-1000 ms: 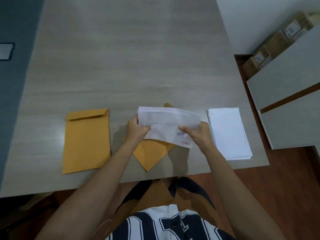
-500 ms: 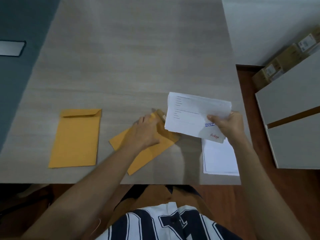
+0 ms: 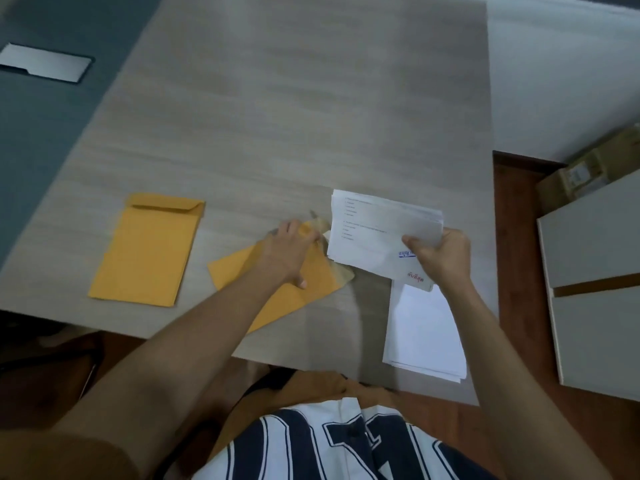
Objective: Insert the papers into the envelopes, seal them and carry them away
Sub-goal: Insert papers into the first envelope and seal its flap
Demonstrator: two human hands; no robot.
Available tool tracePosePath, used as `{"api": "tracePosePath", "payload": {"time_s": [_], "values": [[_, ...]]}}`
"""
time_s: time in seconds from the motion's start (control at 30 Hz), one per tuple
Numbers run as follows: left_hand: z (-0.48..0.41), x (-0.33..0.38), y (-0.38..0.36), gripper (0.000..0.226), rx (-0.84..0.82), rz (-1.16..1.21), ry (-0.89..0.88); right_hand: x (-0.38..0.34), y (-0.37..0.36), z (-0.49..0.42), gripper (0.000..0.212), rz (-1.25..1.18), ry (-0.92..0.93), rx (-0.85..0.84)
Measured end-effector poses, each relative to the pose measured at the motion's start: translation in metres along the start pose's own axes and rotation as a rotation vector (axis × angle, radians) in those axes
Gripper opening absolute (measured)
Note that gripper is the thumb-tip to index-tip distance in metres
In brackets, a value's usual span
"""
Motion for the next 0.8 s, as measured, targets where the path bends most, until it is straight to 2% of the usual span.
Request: {"api": "tracePosePath", "payload": {"time_s": [0.2, 0.37, 0.63, 0.8], "values": [[0.005, 0.0, 0.002, 0.107, 0.039, 0.026, 0.017, -0.007, -0.009, -0.006, 0.014, 0.083, 0.008, -0.135], [0.011, -0.002, 0.0, 0.109, 0.077, 0.01, 0.007, -0.023, -0.013, -0.014, 0.013, 0.178, 0.063, -0.245], [0.01, -0.004, 0.0, 0.105, 0.076, 0.036, 0.009, -0.052, -0.008, -0.025, 0.023, 0.233, 0.214, -0.122], [0.009, -0.005, 0.001, 0.106, 0.071, 0.03, -0.003, -0.056, -0.014, -0.019, 0.029, 0.29, 0.294, -0.139]]}}
Point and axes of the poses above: each hand's wrist, its own z-axis away from the middle knuckle, its own y-axis out of the back of the hand, x = y × z, the point moved 5 cm from there along -z, towards the middle knuckle, and after that the axes turned 1 degree about -z, right-handed, at the moved point
